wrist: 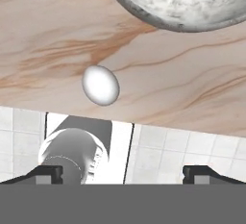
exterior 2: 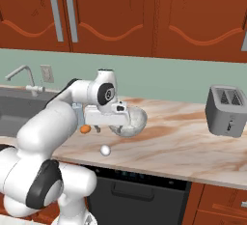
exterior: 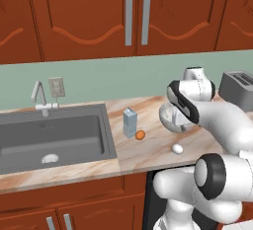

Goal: Gather the eggs and milk located in the vicinity of the sink area and place them right next to the bowl.

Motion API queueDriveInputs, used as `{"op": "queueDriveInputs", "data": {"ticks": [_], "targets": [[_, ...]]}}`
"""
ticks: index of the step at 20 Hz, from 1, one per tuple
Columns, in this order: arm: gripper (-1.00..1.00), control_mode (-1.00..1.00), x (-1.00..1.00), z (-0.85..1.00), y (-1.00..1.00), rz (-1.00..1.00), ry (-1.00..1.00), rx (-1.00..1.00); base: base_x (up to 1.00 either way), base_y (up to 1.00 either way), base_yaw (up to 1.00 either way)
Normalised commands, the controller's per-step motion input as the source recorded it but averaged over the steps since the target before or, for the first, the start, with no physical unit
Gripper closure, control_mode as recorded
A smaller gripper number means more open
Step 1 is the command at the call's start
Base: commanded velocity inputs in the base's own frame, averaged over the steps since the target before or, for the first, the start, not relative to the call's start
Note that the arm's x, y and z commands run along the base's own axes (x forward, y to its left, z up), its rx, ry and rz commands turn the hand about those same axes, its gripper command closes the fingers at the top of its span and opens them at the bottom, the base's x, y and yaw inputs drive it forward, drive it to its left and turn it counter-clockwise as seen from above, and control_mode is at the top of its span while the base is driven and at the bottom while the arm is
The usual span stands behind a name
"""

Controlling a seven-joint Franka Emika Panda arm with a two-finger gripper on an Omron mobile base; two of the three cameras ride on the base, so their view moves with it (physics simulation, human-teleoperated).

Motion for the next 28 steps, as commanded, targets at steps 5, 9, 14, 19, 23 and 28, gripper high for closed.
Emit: {"op": "queueDriveInputs", "data": {"ticks": [5,9,14,19,23,28], "targets": [[-1.0,-1.0,-0.01,-0.43,-0.12,0.0,-0.2,0.09,0.0,0.0,0.0],[-1.0,-1.0,0.0,-0.15,0.0,0.0,-0.3,0.12,0.0,0.0,0.0],[-1.0,-1.0,0.0,-0.01,0.05,0.08,-0.14,0.05,0.0,0.0,0.0],[-1.0,-1.0,0.0,0.0,0.04,0.02,0.01,0.0,0.0,0.0,0.0],[-1.0,-1.0,0.0,-0.06,0.15,0.0,0.0,0.0,0.0,0.0,0.0],[-1.0,-1.0,0.0,-0.14,0.07,0.0,0.0,0.0,0.0,0.0,0.0]]}}
